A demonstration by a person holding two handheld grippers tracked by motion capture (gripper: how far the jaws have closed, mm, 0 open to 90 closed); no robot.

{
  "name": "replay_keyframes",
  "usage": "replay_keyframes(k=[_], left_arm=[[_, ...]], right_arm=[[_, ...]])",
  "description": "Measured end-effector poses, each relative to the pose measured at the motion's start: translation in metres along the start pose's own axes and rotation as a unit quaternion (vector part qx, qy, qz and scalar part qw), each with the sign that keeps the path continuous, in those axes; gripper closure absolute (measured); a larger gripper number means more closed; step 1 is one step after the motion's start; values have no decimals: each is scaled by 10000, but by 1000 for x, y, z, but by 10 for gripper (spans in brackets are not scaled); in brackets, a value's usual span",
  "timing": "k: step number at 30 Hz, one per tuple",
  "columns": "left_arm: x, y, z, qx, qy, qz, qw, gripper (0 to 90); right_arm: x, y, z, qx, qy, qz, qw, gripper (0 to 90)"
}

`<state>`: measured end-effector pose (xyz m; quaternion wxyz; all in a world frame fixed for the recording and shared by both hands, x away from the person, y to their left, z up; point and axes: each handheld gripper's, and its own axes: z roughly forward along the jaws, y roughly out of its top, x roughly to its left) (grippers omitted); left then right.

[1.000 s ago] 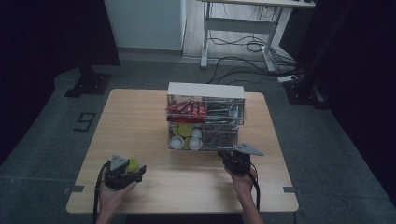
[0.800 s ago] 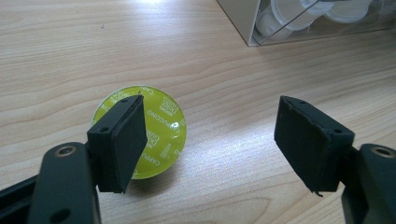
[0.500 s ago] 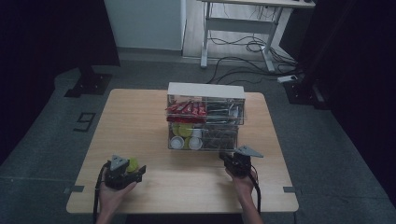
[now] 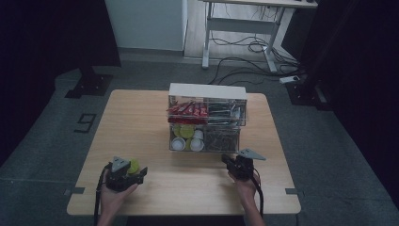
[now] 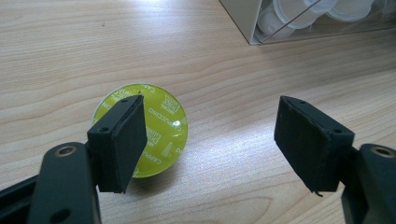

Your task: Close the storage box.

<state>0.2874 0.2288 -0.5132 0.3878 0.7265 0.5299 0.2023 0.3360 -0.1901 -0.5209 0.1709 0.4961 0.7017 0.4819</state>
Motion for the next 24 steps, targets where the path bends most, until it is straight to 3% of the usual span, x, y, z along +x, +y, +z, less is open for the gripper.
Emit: replay_keyframes(k=[7, 16, 24], left_arm=[[-1, 0, -2, -4, 5, 30, 10000, 255], [-5, -3, -3, 17, -17, 79, 10000, 255], [-12, -8, -5, 61, -18, 177, 9998, 254]], right_arm=[[3, -1, -5, -75, 40, -89, 9999, 851], [2, -4, -17, -259, 10, -301, 9992, 615], [-4, -10, -33, -370, -22, -402, 9985, 510]])
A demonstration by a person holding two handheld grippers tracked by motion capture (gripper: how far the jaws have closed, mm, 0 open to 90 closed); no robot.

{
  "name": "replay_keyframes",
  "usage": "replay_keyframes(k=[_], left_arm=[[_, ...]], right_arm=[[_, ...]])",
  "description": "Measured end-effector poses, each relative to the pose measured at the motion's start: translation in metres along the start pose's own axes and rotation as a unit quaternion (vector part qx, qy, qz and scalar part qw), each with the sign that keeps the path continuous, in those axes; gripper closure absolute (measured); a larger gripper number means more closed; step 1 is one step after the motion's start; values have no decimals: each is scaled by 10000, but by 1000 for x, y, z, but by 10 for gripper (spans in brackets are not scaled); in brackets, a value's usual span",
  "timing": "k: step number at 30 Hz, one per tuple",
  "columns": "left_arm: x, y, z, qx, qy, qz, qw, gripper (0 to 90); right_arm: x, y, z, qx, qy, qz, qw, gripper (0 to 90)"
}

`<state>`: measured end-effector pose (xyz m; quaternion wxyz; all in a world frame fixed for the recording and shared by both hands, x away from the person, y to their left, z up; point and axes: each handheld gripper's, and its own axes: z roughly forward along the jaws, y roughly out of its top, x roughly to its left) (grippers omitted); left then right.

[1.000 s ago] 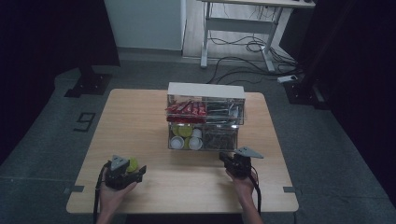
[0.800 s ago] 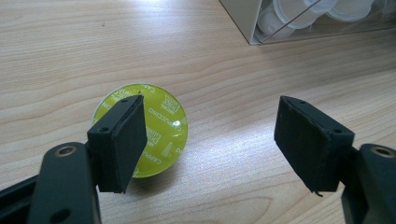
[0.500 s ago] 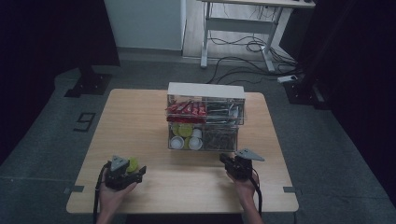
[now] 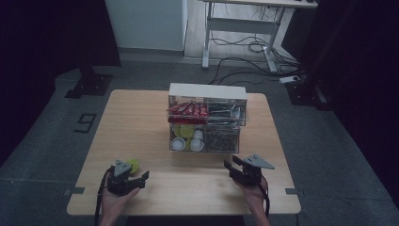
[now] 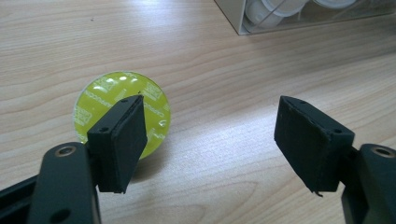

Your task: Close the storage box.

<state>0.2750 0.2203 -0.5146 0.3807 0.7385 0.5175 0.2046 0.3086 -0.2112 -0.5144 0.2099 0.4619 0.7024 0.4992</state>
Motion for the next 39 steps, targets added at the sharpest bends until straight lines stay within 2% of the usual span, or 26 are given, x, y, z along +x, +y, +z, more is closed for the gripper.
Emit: replay_keyframes(k=[8, 18, 25, 34, 39], left_arm=[[-2, -4, -4, 16, -17, 89, 10000, 254], [-6, -13, -2, 101, -91, 193, 9997, 255], [-5, -14, -2, 96, -147, 231, 9996, 255], [-4, -14, -4, 67, -170, 205, 9996, 255], [-5, -13, -5, 52, -251, 160, 9995, 255]], right_arm=[[-13, -12, -24, -61, -171, -108, 9998, 483], [-30, -32, -44, 54, -295, -24, 9995, 471], [-32, -43, -47, 171, -305, 9, 9994, 460], [-29, -44, -45, 199, -307, -11, 9993, 455], [-29, -44, -44, 219, -309, -10, 9993, 450]])
